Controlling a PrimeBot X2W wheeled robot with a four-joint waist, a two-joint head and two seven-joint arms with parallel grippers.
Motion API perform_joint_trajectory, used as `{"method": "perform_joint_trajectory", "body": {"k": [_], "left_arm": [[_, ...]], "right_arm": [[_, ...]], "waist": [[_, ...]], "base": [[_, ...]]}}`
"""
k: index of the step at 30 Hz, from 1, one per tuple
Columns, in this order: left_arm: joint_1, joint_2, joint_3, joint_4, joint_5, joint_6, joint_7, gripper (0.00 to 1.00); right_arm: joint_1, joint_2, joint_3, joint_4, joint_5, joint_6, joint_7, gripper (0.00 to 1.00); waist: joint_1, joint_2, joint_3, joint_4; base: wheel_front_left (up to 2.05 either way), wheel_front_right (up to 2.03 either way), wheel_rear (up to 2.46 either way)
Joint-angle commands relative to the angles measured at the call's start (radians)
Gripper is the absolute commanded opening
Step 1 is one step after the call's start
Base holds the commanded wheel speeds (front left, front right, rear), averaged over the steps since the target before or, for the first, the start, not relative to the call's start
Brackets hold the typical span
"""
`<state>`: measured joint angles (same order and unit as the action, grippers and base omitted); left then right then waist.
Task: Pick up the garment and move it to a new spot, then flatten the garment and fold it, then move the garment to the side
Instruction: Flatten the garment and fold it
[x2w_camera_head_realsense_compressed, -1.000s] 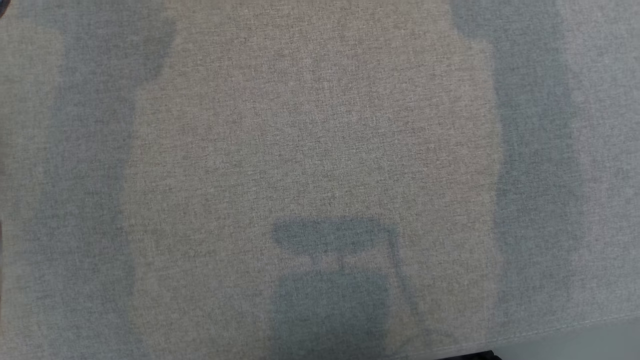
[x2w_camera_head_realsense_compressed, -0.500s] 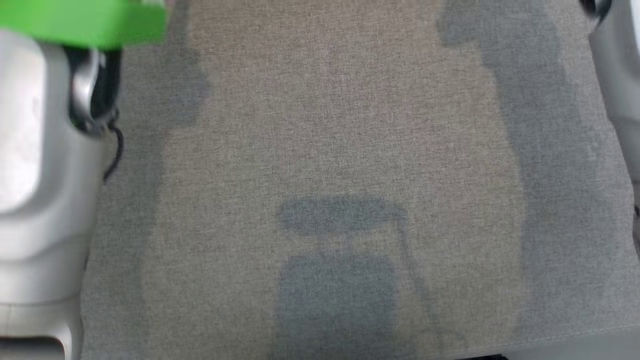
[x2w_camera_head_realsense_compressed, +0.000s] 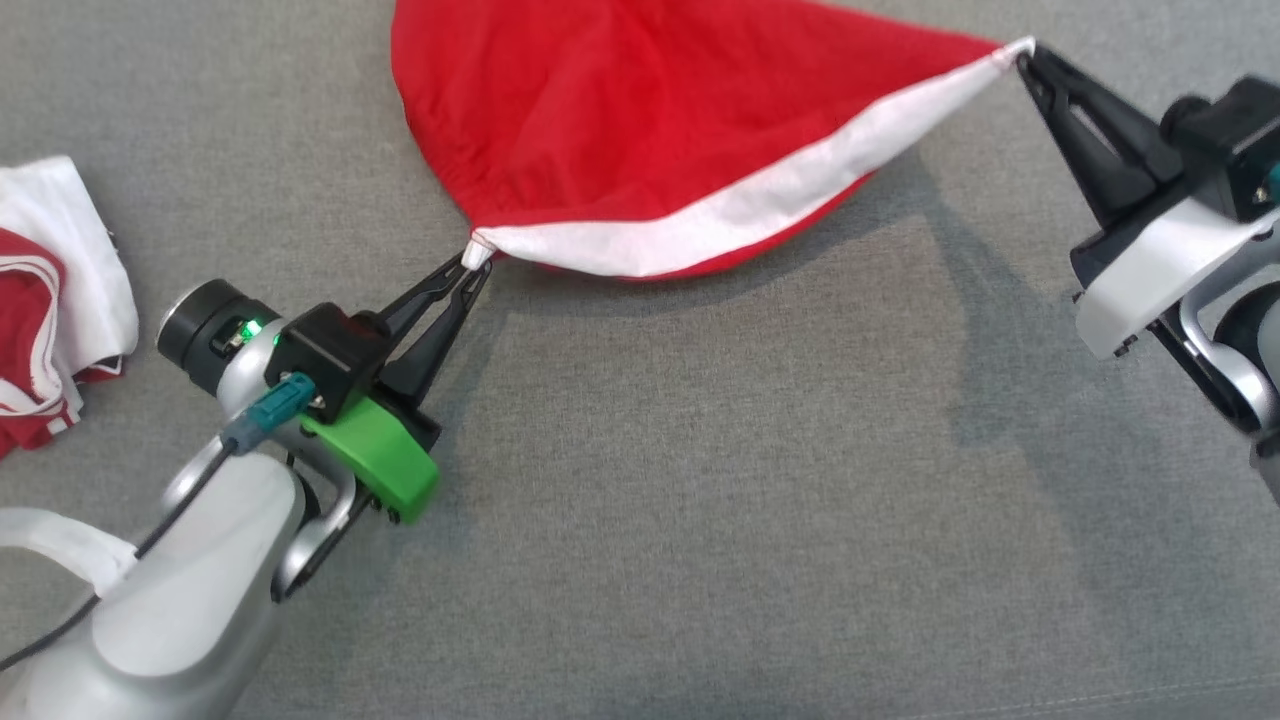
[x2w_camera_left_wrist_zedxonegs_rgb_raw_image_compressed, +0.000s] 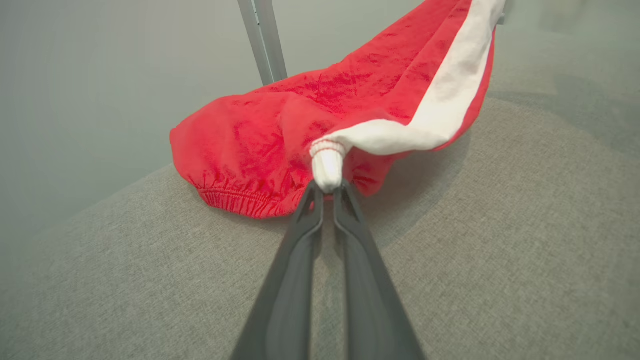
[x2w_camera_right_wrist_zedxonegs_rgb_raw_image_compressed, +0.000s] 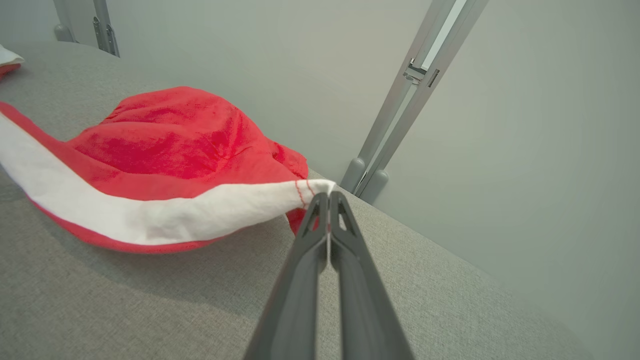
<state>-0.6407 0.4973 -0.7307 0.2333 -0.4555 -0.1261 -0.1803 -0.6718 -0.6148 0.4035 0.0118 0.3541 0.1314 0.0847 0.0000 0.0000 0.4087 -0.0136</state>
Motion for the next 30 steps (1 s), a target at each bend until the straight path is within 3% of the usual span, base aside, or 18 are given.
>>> {"method": "perform_joint_trajectory", "body": {"k": [1,9,17,25,30], "left_arm": [[0.024,0.010,-0.009,0.001,0.007,0.009,0.014,0.00],[0.142,0.072,-0.091,-0.052,0.065,0.088,0.173,0.00],[0.282,0.144,-0.164,-0.189,0.056,0.119,0.327,0.00],[0.390,0.195,-0.209,-0.330,0.044,0.155,0.408,0.00],[0.417,0.194,-0.202,-0.391,0.029,0.184,0.402,0.00]], "right_arm": [[0.033,-0.011,-0.002,-0.026,0.008,-0.001,0.011,0.00],[0.203,-0.127,0.043,-0.113,0.004,-0.002,0.157,0.00],[0.384,-0.197,0.036,-0.208,0.122,-0.002,0.341,0.00],[0.602,-0.216,-0.082,-0.338,0.197,-0.002,0.479,0.00],[0.670,-0.191,-0.164,-0.424,0.201,-0.002,0.507,0.00]], "waist": [[0.0000,0.0000,-0.111,0.012],[0.0000,0.0000,-0.237,0.018],[0.0000,0.0000,-0.320,0.027],[0.0000,0.0000,-0.354,0.033],[0.0000,0.0000,-0.351,0.040]], "base": [[0.00,0.00,0.00],[0.00,0.00,0.00],[0.00,0.00,0.00],[0.00,0.00,0.00],[0.00,0.00,0.00]]}}
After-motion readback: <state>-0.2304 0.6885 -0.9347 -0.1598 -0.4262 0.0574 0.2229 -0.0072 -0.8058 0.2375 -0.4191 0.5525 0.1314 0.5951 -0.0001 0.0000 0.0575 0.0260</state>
